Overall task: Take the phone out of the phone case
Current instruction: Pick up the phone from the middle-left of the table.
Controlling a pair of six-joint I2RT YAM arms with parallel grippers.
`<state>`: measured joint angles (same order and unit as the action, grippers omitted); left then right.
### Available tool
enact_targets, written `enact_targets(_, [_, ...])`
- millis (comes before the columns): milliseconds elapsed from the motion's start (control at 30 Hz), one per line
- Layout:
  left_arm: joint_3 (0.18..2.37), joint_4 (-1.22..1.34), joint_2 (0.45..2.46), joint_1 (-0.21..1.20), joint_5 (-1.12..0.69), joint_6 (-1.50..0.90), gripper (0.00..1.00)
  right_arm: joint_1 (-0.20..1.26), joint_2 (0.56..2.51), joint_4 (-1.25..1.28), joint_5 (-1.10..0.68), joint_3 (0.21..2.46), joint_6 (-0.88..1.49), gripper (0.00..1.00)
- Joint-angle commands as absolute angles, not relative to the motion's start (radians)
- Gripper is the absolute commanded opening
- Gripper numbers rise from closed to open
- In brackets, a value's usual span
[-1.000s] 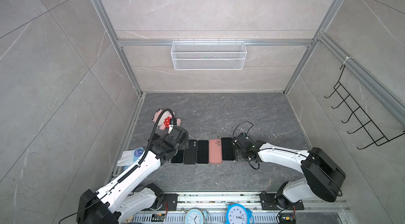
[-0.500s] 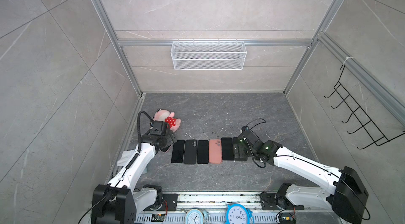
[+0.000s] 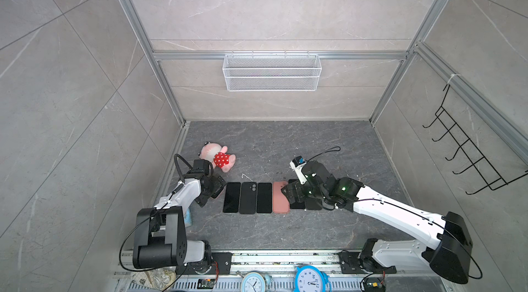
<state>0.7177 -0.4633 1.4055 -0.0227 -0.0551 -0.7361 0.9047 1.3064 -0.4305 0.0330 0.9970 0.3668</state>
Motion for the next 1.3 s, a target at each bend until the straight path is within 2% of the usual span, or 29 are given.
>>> enact_targets(0, [0.740, -0.448, 1.439, -0.037, -0.075, -0.766, 0.99, 0.942, 1.355, -0.420, 0.026, 1.047, 0.322, 1.00])
enact_targets(300, [0.793, -0.457, 1.545, -0.051, -0.055, -0.791, 0.99, 0.994, 1.436, -0.416, 0.035, 1.108, 0.298, 1.00])
enact_targets(533, [0.906, -0.591, 1.652, -0.052, 0.042, -0.819, 0.96, 1.000, 1.472, -0.376, 0.012, 1.109, 0.297, 1.00])
enact_targets(1000, [0.999, -0.656, 1.748, -0.065, 0.106, -0.826, 0.93, 1.014, 1.579, -0.330, -0.039, 1.140, 0.303, 1.00])
enact_targets(1200, [1.008, -0.634, 1.775, -0.091, 0.059, -0.822, 0.86, 1.018, 1.633, -0.288, -0.094, 1.171, 0.327, 1.00])
enact_targets(1267, [1.016, -0.632, 1.794, -0.099, 0.036, -0.819, 0.80, 1.024, 1.650, -0.280, -0.107, 1.186, 0.331, 1.00])
